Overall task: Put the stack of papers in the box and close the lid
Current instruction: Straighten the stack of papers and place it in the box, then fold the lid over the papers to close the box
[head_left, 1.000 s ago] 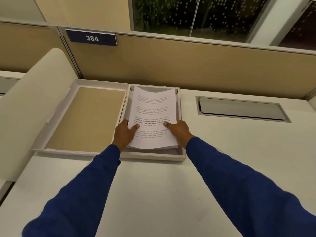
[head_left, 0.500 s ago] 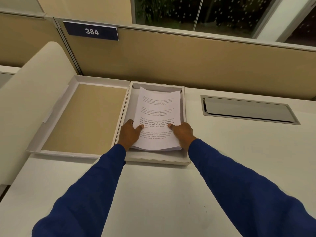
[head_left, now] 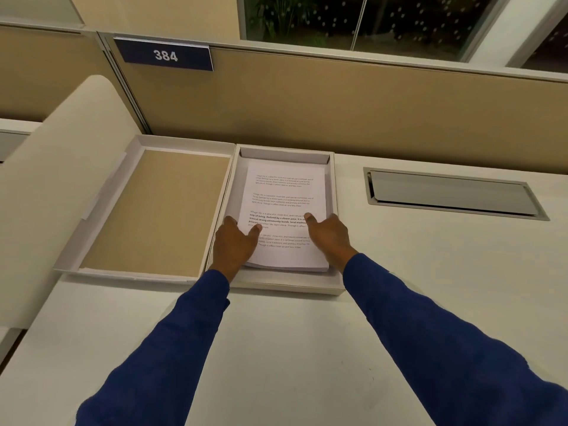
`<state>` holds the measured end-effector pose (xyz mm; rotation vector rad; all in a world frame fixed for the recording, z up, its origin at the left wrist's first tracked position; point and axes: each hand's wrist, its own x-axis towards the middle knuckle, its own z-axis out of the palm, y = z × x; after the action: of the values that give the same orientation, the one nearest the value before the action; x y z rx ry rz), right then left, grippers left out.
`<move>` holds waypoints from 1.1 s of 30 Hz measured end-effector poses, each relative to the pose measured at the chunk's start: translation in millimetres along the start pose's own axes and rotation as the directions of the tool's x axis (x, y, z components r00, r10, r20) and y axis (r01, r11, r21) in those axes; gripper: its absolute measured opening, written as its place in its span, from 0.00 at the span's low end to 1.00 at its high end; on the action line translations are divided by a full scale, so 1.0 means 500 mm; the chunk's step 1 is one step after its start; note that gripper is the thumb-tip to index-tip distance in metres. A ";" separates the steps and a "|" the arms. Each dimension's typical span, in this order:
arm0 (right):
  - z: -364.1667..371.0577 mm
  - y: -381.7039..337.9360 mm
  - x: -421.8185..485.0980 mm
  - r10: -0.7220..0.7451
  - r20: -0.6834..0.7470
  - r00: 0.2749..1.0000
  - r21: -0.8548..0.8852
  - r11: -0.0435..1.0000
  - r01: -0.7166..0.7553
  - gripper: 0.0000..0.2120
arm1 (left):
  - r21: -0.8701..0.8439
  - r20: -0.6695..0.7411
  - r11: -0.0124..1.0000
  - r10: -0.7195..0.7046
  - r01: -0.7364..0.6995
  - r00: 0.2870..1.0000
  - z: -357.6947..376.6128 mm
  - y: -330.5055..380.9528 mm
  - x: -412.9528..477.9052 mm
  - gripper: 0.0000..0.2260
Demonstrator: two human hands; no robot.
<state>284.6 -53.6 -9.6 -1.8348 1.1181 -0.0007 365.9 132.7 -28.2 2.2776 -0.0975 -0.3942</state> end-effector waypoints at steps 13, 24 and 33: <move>-0.018 0.106 -0.075 -0.308 -0.220 0.925 -0.401 0.894 0.202 0.21 | 0.265 -0.549 0.952 0.282 -0.156 0.787 -0.089 -0.135 -0.076 0.25; -0.020 0.146 -0.078 -0.279 -0.095 0.956 -0.424 0.880 0.215 0.16 | -0.075 -0.555 0.904 -0.389 0.421 0.735 -0.125 -0.237 -0.077 0.47; -0.028 0.148 -0.094 -0.268 -0.055 0.962 -0.427 0.877 0.220 0.15 | -0.473 -0.477 0.837 -0.505 0.274 0.720 -0.137 -0.229 -0.087 0.42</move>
<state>200.2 -40.6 -34.4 -2.3806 1.0075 -0.0130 339.7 266.9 -58.8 1.9208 0.7482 0.0995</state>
